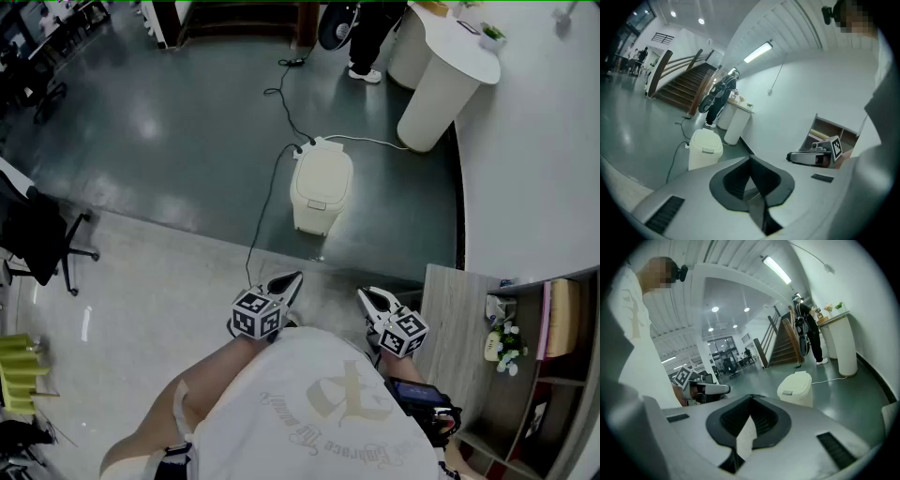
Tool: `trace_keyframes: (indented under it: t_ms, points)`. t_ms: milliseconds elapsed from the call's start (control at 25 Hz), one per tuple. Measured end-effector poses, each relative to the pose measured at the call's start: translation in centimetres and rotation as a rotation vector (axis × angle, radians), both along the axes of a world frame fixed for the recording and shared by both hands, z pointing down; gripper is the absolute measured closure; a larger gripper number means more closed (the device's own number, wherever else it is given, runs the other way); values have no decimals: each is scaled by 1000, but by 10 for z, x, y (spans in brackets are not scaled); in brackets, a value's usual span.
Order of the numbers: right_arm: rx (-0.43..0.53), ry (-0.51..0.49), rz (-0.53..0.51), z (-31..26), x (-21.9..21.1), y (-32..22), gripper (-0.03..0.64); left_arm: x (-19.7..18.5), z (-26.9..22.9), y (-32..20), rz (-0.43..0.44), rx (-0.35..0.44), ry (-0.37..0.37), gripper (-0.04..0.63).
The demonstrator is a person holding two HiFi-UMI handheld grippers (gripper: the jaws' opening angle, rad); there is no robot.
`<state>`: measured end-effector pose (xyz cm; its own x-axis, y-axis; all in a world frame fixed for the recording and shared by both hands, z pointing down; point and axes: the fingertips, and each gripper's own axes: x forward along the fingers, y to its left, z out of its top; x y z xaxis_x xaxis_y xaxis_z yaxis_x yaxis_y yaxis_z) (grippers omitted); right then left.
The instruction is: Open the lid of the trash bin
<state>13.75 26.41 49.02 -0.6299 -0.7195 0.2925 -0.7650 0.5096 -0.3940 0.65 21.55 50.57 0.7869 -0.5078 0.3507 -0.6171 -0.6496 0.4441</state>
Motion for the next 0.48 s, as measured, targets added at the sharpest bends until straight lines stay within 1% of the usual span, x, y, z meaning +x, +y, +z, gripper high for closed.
trace_keyframes:
  t_ms: [320, 480]
  points:
    - [-6, 4, -13, 0, 4, 6, 617, 20, -4, 7, 23, 3, 4, 583]
    - [21, -4, -1, -2, 7, 2, 617, 20, -1, 8, 31, 8, -2, 583]
